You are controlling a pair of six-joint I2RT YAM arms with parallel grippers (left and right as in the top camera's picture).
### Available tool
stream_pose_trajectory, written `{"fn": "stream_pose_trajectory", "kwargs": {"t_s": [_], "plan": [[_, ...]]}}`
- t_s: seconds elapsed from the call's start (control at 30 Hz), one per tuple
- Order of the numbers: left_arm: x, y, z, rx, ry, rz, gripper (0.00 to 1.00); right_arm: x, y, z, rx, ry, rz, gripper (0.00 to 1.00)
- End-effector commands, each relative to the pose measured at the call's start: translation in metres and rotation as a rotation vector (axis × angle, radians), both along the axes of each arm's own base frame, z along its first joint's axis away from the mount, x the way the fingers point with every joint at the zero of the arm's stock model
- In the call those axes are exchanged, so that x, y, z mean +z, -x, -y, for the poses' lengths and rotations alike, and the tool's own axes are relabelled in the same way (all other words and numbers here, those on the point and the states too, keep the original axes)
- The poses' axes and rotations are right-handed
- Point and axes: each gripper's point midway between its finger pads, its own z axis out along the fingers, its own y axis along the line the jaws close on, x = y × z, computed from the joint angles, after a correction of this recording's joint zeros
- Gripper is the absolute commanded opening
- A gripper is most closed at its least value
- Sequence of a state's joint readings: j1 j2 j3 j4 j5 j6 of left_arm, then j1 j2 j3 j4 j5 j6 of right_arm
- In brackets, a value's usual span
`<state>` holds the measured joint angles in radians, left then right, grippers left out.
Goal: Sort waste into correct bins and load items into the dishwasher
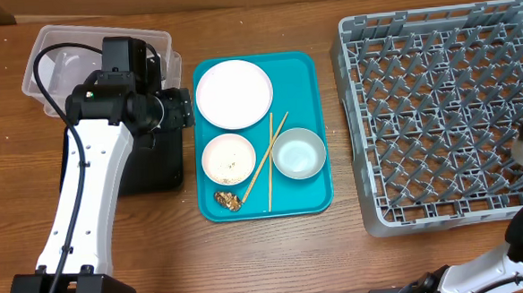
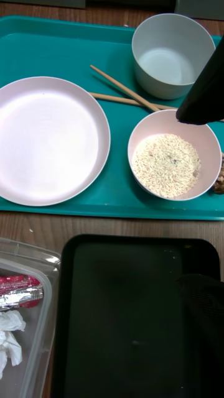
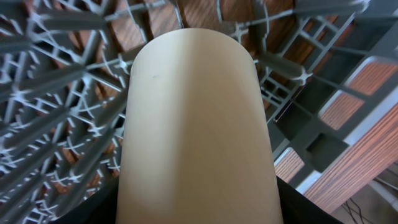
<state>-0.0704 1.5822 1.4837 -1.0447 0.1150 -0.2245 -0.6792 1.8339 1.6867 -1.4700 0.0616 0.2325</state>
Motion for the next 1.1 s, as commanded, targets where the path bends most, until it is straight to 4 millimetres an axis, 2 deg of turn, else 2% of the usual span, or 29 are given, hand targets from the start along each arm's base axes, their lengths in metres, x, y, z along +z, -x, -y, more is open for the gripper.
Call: {"fn": "stream_pose_trajectory", "kwargs": {"t_s": [0.0,0.07,0.17,0.23,0.4,0.6,0.77,0.83,0.9,1.0,1.07], "plan": [[0.005,-0.002,-0.001,-0.014,-0.016,0.018,0.79,-0.008,0.002,-0.004,-0.009,-0.02,-0.006,0.54],[0.005,-0.002,-0.001,-0.014,-0.016,0.018,0.79,-0.012,0.004,-0.005,-0.01,-0.028,-0.011,0.57],[0.005,-0.002,-0.001,-0.014,-0.016,0.018,0.79,-0.014,0.004,-0.006,-0.01,-0.03,-0.013,0.88],[0.005,-0.002,-0.001,-0.014,-0.016,0.018,0.79,-0.014,0.002,-0.007,-0.01,-0.04,-0.001,1.0],[0.005,-0.002,-0.001,-0.014,-0.016,0.018,0.79,-0.014,-0.012,-0.02,-0.009,-0.117,0.075,1.0],[0.005,-0.002,-0.001,-0.014,-0.016,0.017,0.84,-0.012,-0.018,-0.029,-0.006,-0.163,0.109,1.0],[0.004,-0.002,-0.001,-0.014,-0.017,0.015,0.87,0.005,-0.032,-0.05,0.057,-0.174,0.178,1.0],[0.004,-0.002,-0.001,-0.014,-0.017,0.015,0.88,0.022,-0.044,-0.062,0.114,-0.138,0.242,1.0],[0.004,-0.002,-0.001,-0.014,-0.017,0.014,0.88,0.042,-0.058,-0.082,0.204,-0.118,0.327,1.0],[0.004,-0.002,-0.001,-0.014,-0.017,0.012,0.92,0.073,-0.079,-0.133,0.414,-0.13,0.459,1.0],[0.004,-0.002,-0.001,-0.014,-0.017,0.012,0.92,0.083,-0.086,-0.168,0.538,-0.141,0.494,1.0]]}}
